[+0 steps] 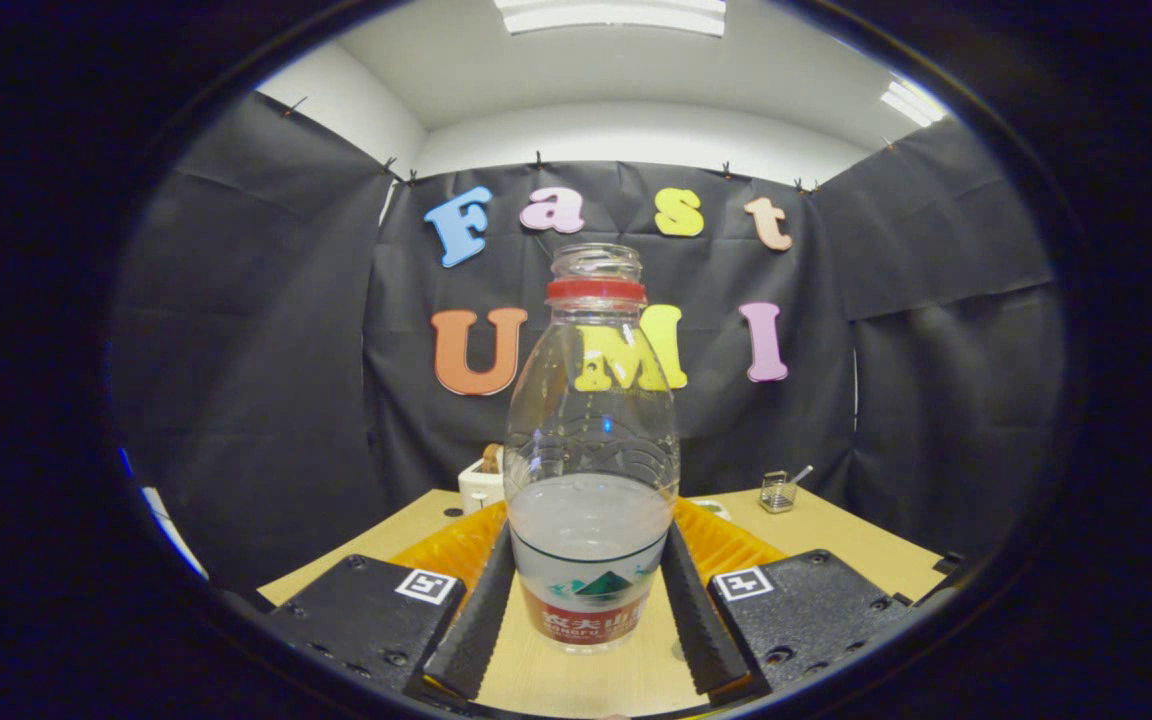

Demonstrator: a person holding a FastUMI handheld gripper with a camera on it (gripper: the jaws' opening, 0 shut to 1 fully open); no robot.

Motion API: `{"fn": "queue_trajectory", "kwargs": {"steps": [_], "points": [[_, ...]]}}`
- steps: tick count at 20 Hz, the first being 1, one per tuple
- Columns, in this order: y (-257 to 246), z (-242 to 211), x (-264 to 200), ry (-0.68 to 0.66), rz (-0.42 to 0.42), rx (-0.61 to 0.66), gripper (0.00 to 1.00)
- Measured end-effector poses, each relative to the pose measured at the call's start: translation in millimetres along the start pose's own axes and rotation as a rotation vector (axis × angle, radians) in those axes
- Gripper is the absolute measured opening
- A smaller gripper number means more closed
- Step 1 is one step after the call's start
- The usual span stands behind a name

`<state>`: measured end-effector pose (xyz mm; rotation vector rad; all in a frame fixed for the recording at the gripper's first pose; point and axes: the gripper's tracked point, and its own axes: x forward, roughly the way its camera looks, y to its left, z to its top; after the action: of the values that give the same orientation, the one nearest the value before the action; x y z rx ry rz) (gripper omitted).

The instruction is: Take the bottle from table, then pour the juice into the cup, finally place the bottle on the coaster

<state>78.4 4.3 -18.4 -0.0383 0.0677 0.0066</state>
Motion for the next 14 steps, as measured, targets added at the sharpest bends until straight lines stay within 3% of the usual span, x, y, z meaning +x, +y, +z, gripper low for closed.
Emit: {"fn": "queue_trajectory", "kwargs": {"steps": [2,9,14], "points": [[1,-7,13,0.005,-0.003,0.007,0.79],[-13,-99,108,0.076,-0.038,0.015,0.79],[-17,-157,168,0.084,-0.077,-0.054,0.79]]}}
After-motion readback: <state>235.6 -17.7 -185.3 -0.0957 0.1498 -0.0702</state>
